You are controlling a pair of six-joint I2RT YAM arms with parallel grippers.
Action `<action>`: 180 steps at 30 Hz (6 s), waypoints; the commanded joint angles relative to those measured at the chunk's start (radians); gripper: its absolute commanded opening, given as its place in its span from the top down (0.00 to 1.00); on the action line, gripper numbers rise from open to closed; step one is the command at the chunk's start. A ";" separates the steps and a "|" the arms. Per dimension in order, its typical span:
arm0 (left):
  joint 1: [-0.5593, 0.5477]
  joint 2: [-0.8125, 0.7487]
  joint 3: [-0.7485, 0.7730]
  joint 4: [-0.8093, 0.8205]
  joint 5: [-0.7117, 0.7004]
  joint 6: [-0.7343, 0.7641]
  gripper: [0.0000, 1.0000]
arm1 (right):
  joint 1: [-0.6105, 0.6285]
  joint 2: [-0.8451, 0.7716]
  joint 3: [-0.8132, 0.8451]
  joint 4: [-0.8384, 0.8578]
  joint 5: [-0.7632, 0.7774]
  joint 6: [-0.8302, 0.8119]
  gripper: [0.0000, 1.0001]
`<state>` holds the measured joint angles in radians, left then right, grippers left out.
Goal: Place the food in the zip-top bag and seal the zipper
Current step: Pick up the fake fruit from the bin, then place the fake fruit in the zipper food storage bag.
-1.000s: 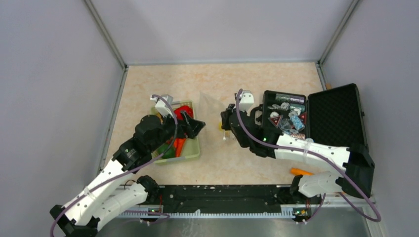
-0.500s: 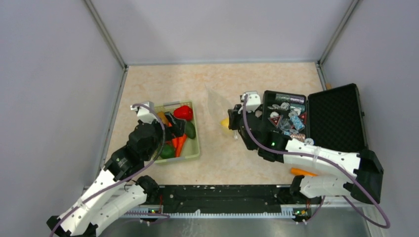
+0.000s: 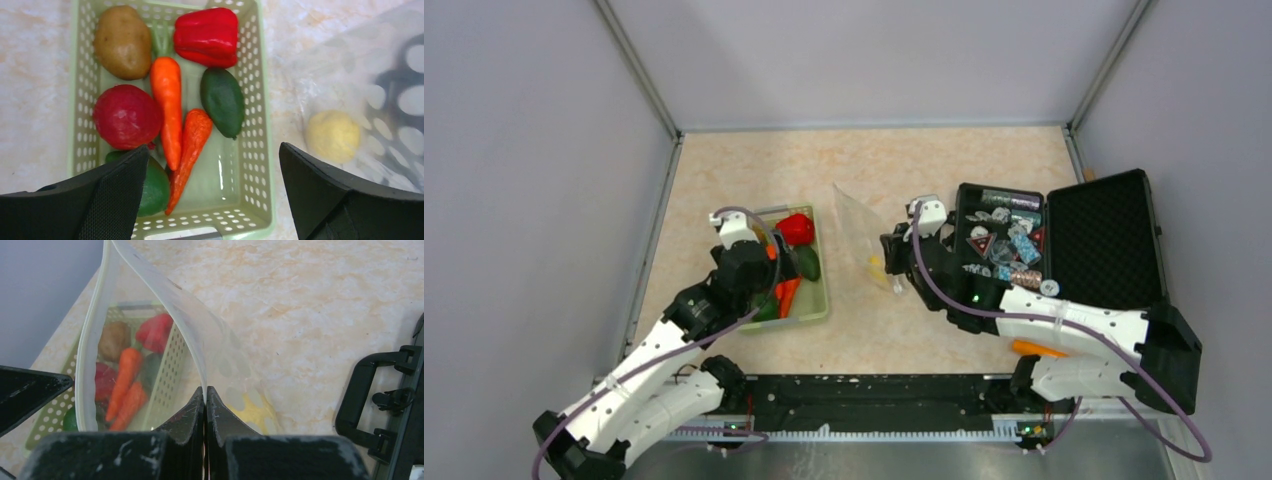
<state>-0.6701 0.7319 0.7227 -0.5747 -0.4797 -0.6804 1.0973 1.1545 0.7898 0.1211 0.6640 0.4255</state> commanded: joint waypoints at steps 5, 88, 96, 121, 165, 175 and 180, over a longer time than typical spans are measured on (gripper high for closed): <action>0.268 0.068 -0.017 -0.029 0.161 -0.046 0.01 | 0.006 0.007 0.006 0.049 0.034 0.129 1.00; 0.292 0.322 -0.101 -0.169 0.074 -0.435 0.36 | 0.004 0.062 0.051 -0.033 0.061 0.181 1.00; 0.292 0.263 -0.100 -0.129 0.137 -0.379 0.53 | 0.006 0.062 0.056 -0.038 0.057 0.175 1.00; 0.292 0.090 -0.074 -0.105 0.168 -0.329 0.84 | 0.002 0.055 0.048 -0.029 0.011 0.190 1.00; 0.293 -0.203 0.008 0.266 0.718 -0.082 0.83 | 0.109 0.306 0.285 -0.136 0.121 0.010 1.00; 0.290 -0.135 -0.019 0.382 0.817 -0.129 0.82 | 0.112 0.354 0.279 -0.101 0.122 -0.001 1.00; 0.290 -0.123 -0.057 0.417 0.859 -0.166 0.82 | 0.112 0.373 0.295 -0.086 0.081 0.010 1.00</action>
<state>-0.3805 0.6109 0.7002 -0.2710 0.3233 -0.8097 1.2015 1.5108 1.0607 -0.0128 0.7757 0.4370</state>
